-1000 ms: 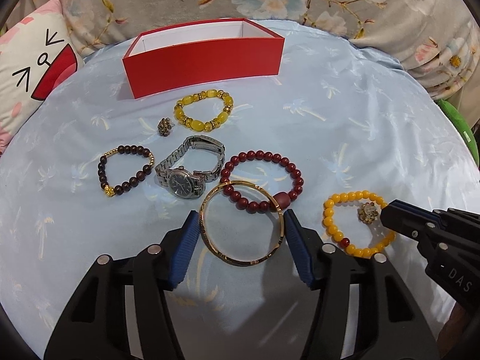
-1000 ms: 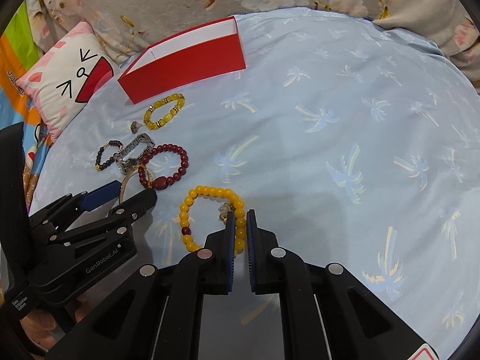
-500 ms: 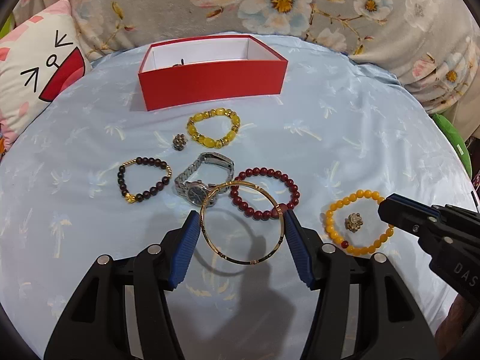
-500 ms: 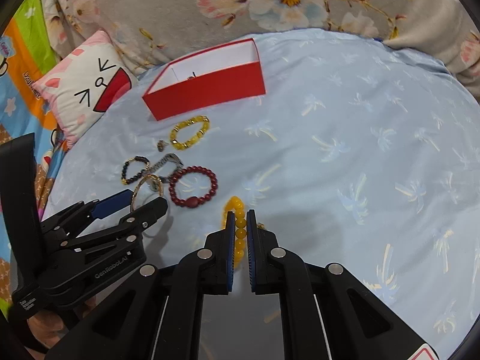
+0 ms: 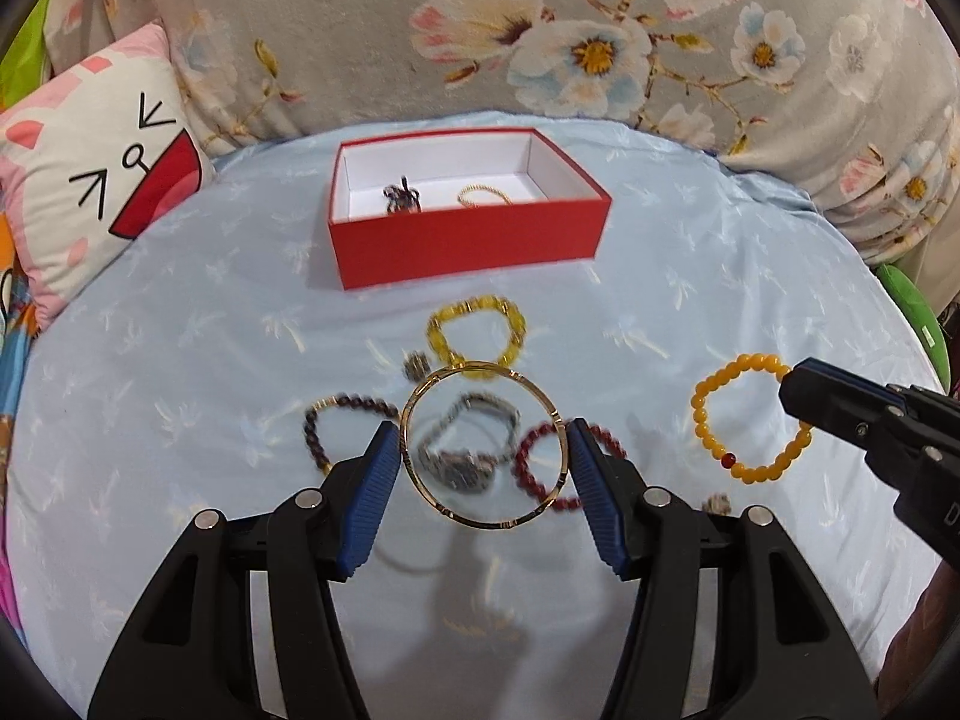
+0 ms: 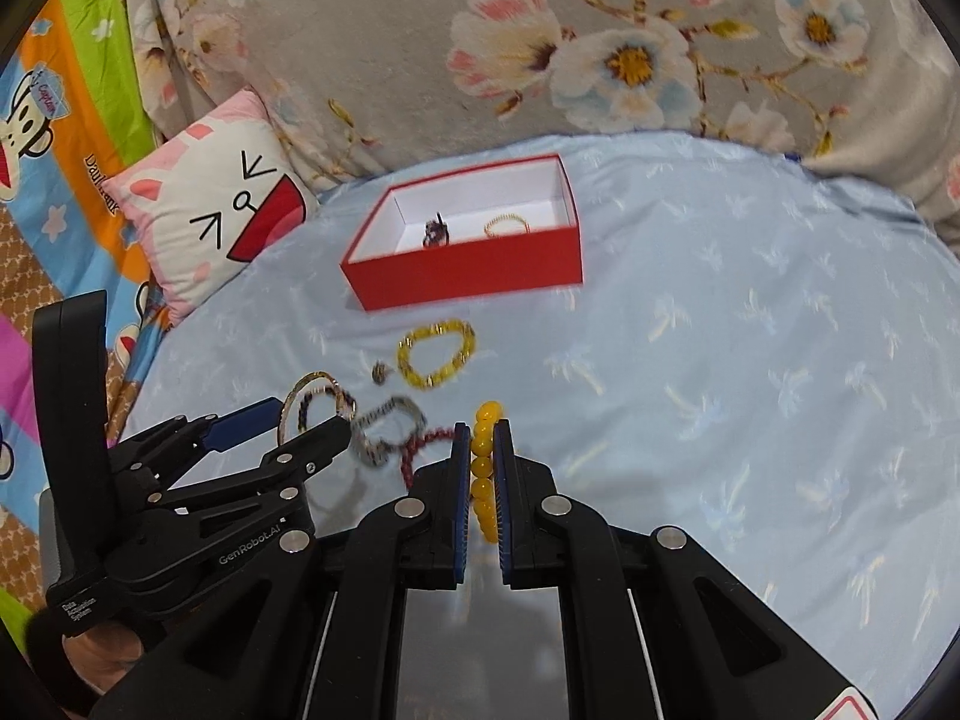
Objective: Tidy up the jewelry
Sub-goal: 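Carry the yellow bracelet and gold bangle into the red box and release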
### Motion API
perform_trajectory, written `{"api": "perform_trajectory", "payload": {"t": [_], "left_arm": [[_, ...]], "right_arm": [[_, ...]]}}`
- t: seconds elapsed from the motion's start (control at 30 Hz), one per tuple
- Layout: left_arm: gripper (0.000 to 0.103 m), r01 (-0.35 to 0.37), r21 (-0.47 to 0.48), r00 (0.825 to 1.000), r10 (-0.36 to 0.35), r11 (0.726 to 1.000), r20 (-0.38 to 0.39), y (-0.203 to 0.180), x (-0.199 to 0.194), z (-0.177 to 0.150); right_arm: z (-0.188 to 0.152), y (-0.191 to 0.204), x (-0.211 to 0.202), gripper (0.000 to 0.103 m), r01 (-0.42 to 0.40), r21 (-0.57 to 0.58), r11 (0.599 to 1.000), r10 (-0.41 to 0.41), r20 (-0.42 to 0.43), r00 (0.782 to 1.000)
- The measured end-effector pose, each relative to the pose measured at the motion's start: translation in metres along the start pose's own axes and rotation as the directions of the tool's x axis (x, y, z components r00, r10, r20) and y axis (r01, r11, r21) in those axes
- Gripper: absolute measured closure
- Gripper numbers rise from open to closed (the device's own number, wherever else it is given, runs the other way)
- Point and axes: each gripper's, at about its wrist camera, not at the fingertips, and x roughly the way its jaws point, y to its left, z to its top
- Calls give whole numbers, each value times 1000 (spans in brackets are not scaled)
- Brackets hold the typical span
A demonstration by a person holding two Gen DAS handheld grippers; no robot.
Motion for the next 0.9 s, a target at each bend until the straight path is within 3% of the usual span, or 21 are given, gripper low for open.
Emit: {"api": "perform_trajectory", "payload": {"t": [0.4, 0.67, 0.9], "left_arm": [[48, -75, 20, 992, 73, 997, 100, 25, 26, 93], [48, -113, -3, 988, 113, 994, 103, 42, 75, 141], [49, -126, -27, 990, 128, 992, 62, 49, 123, 161]], "right_arm": [[99, 10, 43, 95, -14, -38, 999, 17, 91, 996], [160, 3, 109, 95, -11, -10, 1000, 11, 75, 997], [181, 1, 160, 95, -6, -7, 1000, 7, 44, 999]]}}
